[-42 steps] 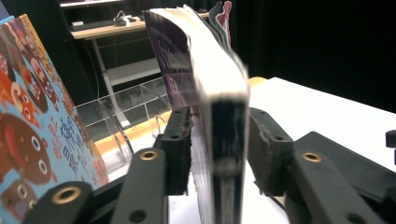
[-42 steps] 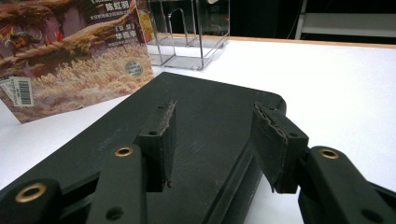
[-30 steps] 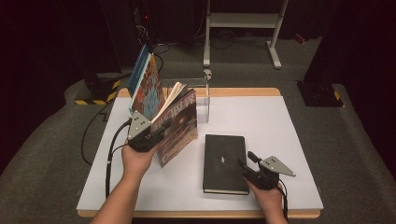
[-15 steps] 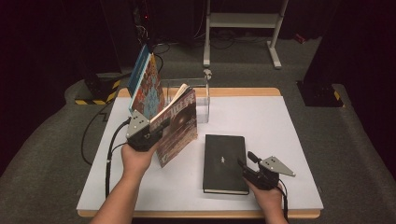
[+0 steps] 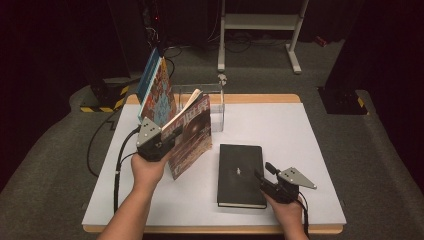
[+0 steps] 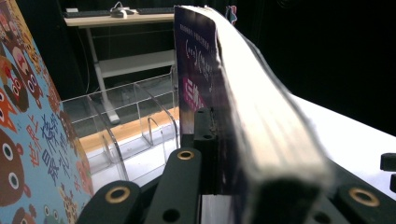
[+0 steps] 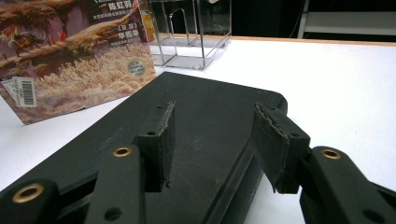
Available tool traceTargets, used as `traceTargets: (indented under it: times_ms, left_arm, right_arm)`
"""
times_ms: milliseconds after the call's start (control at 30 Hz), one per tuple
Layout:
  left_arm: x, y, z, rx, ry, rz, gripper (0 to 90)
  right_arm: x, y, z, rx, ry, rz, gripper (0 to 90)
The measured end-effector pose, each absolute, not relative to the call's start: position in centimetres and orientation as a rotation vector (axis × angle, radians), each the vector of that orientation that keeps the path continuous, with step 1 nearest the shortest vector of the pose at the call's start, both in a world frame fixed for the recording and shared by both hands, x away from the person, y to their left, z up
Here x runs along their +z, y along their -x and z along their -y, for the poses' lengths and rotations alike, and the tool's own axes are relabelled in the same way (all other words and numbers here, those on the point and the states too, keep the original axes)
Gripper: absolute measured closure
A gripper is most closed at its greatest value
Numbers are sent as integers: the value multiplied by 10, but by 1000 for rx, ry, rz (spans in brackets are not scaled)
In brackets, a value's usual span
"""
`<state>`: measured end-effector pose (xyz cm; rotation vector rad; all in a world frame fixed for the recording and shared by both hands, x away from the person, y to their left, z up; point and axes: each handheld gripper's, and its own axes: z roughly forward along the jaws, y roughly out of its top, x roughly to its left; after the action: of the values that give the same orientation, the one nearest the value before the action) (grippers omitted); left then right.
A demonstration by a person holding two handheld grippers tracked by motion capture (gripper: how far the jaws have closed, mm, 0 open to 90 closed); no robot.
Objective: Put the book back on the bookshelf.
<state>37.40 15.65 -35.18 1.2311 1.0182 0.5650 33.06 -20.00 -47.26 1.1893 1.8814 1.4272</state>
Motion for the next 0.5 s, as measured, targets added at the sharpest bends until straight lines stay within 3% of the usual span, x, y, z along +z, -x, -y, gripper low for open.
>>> traceTargets:
  times_ms: [500]
  left_arm:
    - [-336, -375, -155, 605, -1181, -1033, 840]
  right_arm:
    - [-476, -342, 196, 1410, -1164, -1918, 499]
